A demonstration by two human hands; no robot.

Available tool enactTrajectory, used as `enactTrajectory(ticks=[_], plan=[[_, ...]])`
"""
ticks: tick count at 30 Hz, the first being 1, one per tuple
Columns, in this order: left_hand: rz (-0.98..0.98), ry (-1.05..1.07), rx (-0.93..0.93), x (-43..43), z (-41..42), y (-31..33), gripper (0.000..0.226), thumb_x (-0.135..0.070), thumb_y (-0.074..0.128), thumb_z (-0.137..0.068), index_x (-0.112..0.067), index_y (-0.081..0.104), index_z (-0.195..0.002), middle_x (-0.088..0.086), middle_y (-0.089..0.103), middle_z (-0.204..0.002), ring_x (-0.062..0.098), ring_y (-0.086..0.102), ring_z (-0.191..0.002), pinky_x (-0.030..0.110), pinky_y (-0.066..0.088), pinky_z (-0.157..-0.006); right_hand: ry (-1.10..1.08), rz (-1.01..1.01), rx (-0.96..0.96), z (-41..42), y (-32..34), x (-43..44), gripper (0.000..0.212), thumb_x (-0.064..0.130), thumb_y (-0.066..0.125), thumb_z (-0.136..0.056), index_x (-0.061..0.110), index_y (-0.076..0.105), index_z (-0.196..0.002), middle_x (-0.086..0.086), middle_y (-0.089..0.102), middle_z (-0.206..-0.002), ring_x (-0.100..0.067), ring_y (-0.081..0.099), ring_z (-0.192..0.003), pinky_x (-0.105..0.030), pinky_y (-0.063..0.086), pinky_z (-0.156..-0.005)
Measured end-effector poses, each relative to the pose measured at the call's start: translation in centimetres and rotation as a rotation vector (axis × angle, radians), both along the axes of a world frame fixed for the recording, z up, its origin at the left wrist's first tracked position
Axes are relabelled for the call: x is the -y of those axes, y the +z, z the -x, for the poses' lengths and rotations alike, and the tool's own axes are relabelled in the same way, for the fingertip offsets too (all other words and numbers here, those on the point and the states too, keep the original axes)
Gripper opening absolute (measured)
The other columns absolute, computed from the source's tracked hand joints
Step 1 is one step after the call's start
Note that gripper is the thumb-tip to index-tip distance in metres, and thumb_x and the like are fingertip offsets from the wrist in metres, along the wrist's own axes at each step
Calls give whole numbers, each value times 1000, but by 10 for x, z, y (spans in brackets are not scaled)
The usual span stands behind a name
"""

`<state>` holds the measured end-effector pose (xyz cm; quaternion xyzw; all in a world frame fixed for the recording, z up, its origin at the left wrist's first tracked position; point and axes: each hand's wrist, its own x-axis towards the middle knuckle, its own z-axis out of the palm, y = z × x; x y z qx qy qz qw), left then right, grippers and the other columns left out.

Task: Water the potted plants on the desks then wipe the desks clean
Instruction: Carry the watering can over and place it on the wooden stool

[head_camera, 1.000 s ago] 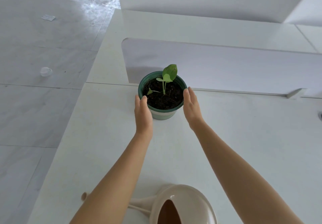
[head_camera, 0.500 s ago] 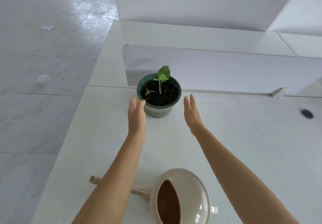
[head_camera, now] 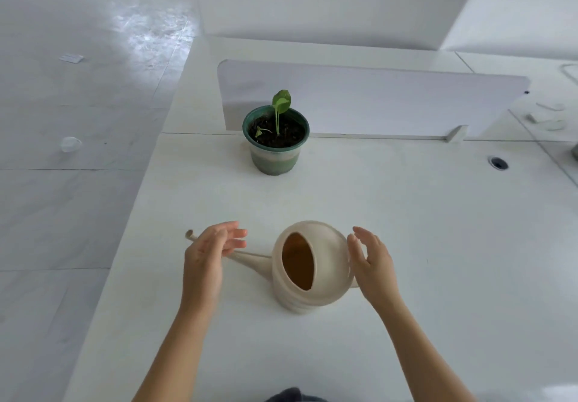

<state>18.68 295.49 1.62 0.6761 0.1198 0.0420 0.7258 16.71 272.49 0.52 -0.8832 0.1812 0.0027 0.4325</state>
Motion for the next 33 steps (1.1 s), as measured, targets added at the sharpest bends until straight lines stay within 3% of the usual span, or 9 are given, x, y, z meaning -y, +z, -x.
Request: enactTrajectory(ticks=[2, 5, 8, 10, 13, 17, 23, 29, 33], plan=[[-44, 24, -15, -9, 19, -14, 21, -23, 47, -89, -12, 65, -83, -5, 72, -68, 3, 64, -60, 13, 50, -65, -20, 70, 3, 16, -8, -3, 43, 36, 40, -94, 12, 48, -130, -4, 55, -129, -21, 44, -123, -33, 34, -99], [-151, -9, -71, -20, 38, -35, 31, -44, 46, -74, -20, 64, -79, 0, 69, -80, 6, 63, -65, 25, 47, -71, -28, 88, 2, 31, -15, -11, 51, 48, 31, -88, 13, 55, -117, 0, 59, -99, -23, 51, -107, -33, 37, -87], [-116, 10, -150, -29, 39, -54, 21, -16, 43, -94, -19, 62, -85, 2, 66, -86, 27, 61, -88, 27, 44, -70, 1, 124, 20, 35, -23, -11, 42, 49, 25, -86, 18, 54, -86, 4, 52, -86, -25, 49, -92, -31, 31, -77], [-69, 44, -192, -31, 33, -58, 19, -11, 40, -96, -15, 58, -103, 6, 63, -98, 30, 57, -98, 29, 43, -71, 1, 115, 2, 34, -24, -10, 47, 61, 16, -76, 24, 45, -74, 5, 50, -79, -21, 46, -85, -31, 30, -74], [26, -12, -194, -30, 22, -52, 42, -18, 46, -94, -16, 38, -135, 4, 52, -122, 22, 51, -109, 34, 40, -88, -1, 88, -33, 31, -26, -5, 49, 68, 10, -64, 27, 36, -64, 8, 46, -70, -22, 46, -80, -30, 32, -63], [120, -118, -151, -26, 12, -49, 59, -37, 50, -74, -21, 40, -130, 0, 56, -121, 19, 53, -113, 31, 39, -87, 12, 56, -51, 27, -26, -4, 70, 72, 10, -62, 11, 43, -71, -1, 49, -71, -21, 46, -73, -25, 35, -62], [192, -171, -125, -24, 2, -44, 10, -18, 45, -93, -19, 50, -102, 2, 57, -105, 25, 54, -107, 30, 40, -82, -110, -63, -14, 36, -24, -12, 67, 70, 21, -64, 6, 41, -68, -4, 43, -71, -21, 42, -69, -34, 36, -65], [223, -275, -83, -5, -3, -21, 21, -33, 47, -76, -32, 52, -97, -2, 58, -101, 16, 55, -97, 28, 43, -80, -238, -147, 21, 81, -17, -18, 84, 62, 24, -74, -17, 52, -83, 3, 50, -76, -23, 50, -95, -43, 45, -85], [257, -350, -114, 10, 14, -14, 22, -22, 43, -95, -27, 48, -116, 5, 56, -114, 18, 54, -103, 30, 43, -84, -385, -158, 32, 123, -9, -17, 62, 45, 31, -90, -11, 59, -89, 8, 52, -86, -24, 52, -98, -45, 46, -90]])
